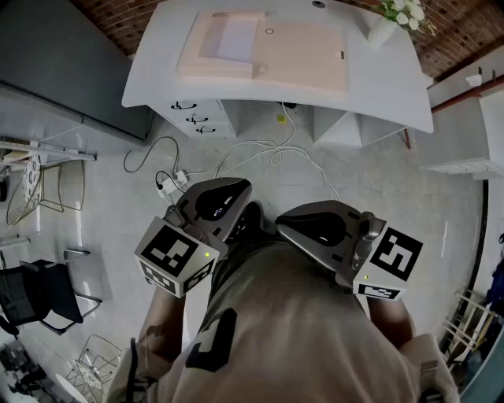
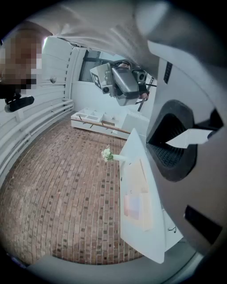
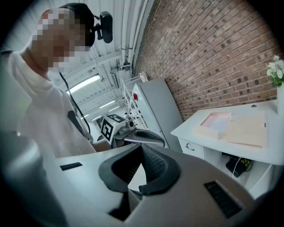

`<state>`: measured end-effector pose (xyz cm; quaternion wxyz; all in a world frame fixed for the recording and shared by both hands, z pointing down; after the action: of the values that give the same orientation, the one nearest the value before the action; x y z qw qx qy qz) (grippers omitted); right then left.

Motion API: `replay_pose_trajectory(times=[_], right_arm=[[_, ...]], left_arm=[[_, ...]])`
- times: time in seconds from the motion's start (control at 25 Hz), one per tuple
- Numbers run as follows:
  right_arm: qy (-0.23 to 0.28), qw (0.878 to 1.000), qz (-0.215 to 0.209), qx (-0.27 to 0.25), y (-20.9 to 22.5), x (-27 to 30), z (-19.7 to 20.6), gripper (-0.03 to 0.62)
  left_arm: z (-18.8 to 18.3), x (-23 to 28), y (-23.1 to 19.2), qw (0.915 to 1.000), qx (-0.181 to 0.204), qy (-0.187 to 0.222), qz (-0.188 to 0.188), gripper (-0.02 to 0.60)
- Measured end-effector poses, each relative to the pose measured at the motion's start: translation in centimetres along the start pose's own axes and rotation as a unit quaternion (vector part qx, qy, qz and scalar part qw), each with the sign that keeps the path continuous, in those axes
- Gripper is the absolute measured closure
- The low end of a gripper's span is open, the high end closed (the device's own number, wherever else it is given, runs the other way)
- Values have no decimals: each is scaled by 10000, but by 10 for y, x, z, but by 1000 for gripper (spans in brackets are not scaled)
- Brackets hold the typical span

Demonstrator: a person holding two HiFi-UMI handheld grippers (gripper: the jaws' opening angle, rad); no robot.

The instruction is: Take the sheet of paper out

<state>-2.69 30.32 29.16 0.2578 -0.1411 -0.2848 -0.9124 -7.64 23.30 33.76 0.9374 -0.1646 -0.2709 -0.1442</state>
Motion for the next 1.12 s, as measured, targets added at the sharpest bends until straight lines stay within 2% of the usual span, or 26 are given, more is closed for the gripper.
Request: replay_pose_trajectory(times=[0.52,1.12], right_arm=[[-17,9999,80,77,2,34,-17,571],[-42,9987,230,444,24,68,-34,570]], left_arm=[[5,-16,-28,9999,47,38,141,568],[10,-21,-62,9991,129,103,392,568]])
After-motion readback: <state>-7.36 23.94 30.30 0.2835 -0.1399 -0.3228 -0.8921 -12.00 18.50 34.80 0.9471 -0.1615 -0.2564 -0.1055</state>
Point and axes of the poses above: the fingertips, and each gripper's own axes: x forward along the fingers, y to its right, z out of its underside, the point moved 2 cm from there along -x, backward along the fingers, and after that the axes turned 9 degrees about -y, right-handed, at the moved point
